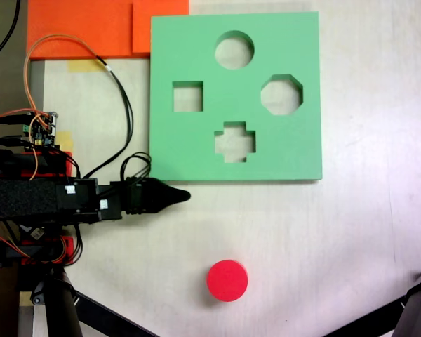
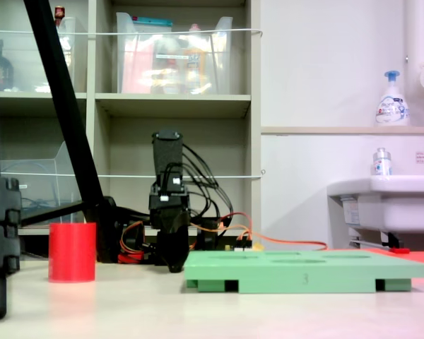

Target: Put the cylinder block into the corresponding hole

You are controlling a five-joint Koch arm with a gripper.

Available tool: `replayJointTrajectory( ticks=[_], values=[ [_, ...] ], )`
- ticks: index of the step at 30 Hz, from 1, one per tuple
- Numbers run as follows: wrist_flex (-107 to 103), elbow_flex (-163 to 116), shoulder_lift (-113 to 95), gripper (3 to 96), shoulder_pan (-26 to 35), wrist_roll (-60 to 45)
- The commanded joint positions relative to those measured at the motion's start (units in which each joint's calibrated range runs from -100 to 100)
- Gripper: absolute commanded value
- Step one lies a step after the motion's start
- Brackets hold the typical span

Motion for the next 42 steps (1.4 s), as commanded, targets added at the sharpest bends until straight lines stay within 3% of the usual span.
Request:
replayJointTrajectory(
  ticks=[1, 23, 26, 30, 34, 38, 42],
  values=[
    [-6.68, -0.69, -0.55, 49.7, 0.00, -0.44],
    [-6.58, -0.69, -0.55, 49.4, 1.22, -0.49],
    [-4.95, -0.69, -0.55, 54.3, 1.71, 0.10],
    [23.56, -0.69, -0.55, 53.4, 1.17, 20.37],
    [45.03, -0.69, -0.55, 53.4, -1.47, 30.57],
    [49.17, -0.69, -0.55, 55.1, -3.22, 46.98],
    [49.65, -0.69, -0.55, 54.6, -3.22, 49.96]
  ],
)
